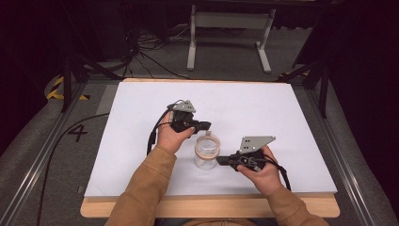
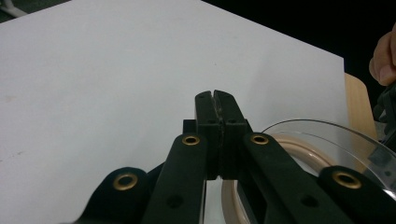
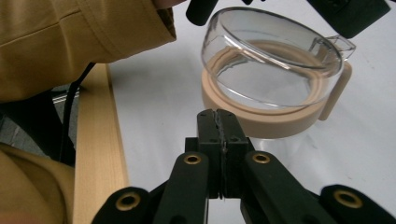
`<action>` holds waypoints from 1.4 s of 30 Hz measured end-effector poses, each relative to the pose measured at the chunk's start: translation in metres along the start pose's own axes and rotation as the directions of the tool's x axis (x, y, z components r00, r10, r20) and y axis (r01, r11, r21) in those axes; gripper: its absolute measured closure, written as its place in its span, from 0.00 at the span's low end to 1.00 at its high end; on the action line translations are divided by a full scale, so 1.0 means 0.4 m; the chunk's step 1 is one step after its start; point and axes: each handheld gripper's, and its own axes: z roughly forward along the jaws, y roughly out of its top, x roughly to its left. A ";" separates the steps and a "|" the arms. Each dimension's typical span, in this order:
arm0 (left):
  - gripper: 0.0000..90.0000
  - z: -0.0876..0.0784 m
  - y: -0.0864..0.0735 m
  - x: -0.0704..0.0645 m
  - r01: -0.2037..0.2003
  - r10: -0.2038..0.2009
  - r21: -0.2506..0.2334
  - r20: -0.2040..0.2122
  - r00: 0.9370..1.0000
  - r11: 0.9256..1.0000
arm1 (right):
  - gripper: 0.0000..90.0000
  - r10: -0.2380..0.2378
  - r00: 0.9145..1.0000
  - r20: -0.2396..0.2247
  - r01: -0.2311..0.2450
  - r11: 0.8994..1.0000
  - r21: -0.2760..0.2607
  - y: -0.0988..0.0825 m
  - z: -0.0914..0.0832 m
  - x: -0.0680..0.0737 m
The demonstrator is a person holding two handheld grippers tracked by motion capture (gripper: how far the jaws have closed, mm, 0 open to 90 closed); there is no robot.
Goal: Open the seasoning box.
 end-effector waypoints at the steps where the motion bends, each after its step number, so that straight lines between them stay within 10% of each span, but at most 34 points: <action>1: 1.00 0.000 0.000 0.002 -0.002 0.002 -0.004 0.001 1.000 1.000 | 1.00 0.002 1.000 0.003 -0.002 1.000 -0.002 -0.001 0.001 -0.002; 32: 1.00 -0.003 0.000 -0.002 0.006 -0.006 -0.014 -0.011 1.000 1.000 | 1.00 0.063 0.998 0.015 -0.062 0.997 -0.052 -0.007 0.006 -0.022; 42: 1.00 -0.101 -0.010 -0.012 0.015 -0.018 -0.037 -0.077 0.997 0.999 | 1.00 0.038 0.999 0.005 -0.038 0.996 -0.075 0.014 0.001 -0.031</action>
